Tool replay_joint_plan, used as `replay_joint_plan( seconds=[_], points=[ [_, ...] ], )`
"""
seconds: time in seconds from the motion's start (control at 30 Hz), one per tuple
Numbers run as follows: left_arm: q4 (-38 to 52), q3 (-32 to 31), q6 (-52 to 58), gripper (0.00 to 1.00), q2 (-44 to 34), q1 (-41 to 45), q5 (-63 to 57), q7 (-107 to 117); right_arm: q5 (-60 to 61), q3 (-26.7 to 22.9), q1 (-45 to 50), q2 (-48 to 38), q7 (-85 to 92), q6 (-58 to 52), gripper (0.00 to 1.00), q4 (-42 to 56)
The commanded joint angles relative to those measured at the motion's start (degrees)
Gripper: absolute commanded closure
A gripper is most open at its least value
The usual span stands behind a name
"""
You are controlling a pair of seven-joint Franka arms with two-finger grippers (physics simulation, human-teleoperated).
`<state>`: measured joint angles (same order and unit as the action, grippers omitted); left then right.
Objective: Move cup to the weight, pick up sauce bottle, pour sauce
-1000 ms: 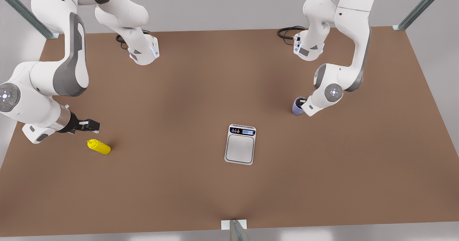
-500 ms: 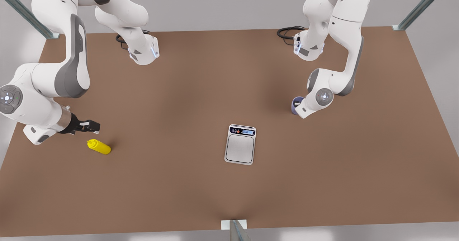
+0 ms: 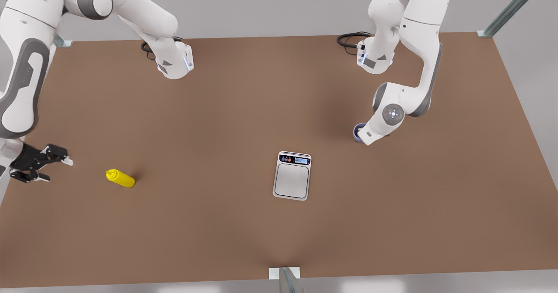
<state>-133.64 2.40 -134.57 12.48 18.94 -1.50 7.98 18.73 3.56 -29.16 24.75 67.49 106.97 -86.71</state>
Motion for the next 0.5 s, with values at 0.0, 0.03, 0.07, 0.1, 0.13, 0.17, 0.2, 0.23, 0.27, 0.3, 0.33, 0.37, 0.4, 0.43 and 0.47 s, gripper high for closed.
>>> replay_joint_plan(
  seconds=[0.0, 0.03, 0.07, 0.1, 0.13, 0.17, 0.2, 0.23, 0.27, 0.3, 0.33, 0.37, 0.4, 0.43, 0.47],
  points=[
    [0.48, -0.03, 0.10, 0.79, 0.09, -0.04, 4.05, -0.16, 3.41, -0.04, -1.59, 1.70, 5.00, -0.01, 0.00, -0.48],
    [1.18, -0.73, -0.08, 0.79, 0.26, 0.04, 4.66, -0.16, 8.25, -0.04, -3.62, 5.39, 14.15, -0.10, 0.00, -0.39],
    [2.24, -1.35, -0.08, 0.79, 0.35, 0.31, 6.15, -0.16, 11.33, -0.04, -5.38, 8.21, 21.45, -0.45, 0.00, -0.39],
    [3.21, -1.43, -1.57, 0.79, 0.79, 1.18, 8.26, -0.16, 15.19, 0.04, -7.13, 11.19, 29.53, -0.80, 0.00, -0.39],
    [4.08, -1.52, -2.54, 0.79, 1.49, 1.98, 10.02, -0.16, 17.48, -0.04, -7.84, 12.95, 35.34, -0.89, 0.00, -0.48],
    [5.58, -1.52, -2.10, 0.79, 2.02, 2.85, 12.13, 0.02, 18.01, 0.04, -8.54, 14.45, 38.51, -1.24, 0.00, -0.57],
    [7.60, -1.52, -1.84, 0.79, 3.60, 3.65, 13.27, 0.63, 18.80, 0.04, -9.15, 16.03, 40.17, -2.91, 0.00, -0.57],
    [8.74, -1.52, -1.75, 0.79, 4.22, 3.82, 13.27, 1.60, 20.91, 0.04, -9.59, 17.88, 45.97, -3.00, 0.00, -0.57],
    [10.50, -1.52, -0.79, 0.79, 5.01, 4.70, 13.27, 3.53, 22.67, 0.04, -9.95, 19.81, 50.90, -3.17, 0.00, -0.57],
    [14.71, -1.52, 3.08, 0.79, 7.03, 5.58, 13.27, 5.20, 23.37, 0.04, -10.39, 21.04, 52.66, -3.87, 0.00, -0.57],
    [15.95, -1.52, 3.53, 0.79, 7.56, 6.28, 13.27, 7.05, 26.71, -0.04, -10.74, 22.45, 56.43, -3.87, 0.00, -0.48],
    [16.83, -1.52, 3.44, 0.79, 7.65, 6.72, 13.36, 8.45, 27.86, 0.04, -11.62, 24.47, 57.23, -3.96, 0.00, -0.22],
    [18.41, -1.70, 3.52, 0.79, 8.52, 6.81, 13.36, 9.68, 29.61, 0.13, -11.62, 25.79, 57.49, -4.57, 0.00, -0.04],
    [20.87, -2.49, 3.61, 0.79, 10.11, 6.81, 13.36, 12.14, 30.23, 0.13, -11.62, 26.23, 58.20, -5.46, 0.00, -0.13],
    [22.45, -3.54, 3.61, 0.79, 11.16, 6.81, 13.36, 13.64, 30.32, 0.13, -11.62, 26.76, 58.20, -5.72, 0.00, -0.04]
  ],
)
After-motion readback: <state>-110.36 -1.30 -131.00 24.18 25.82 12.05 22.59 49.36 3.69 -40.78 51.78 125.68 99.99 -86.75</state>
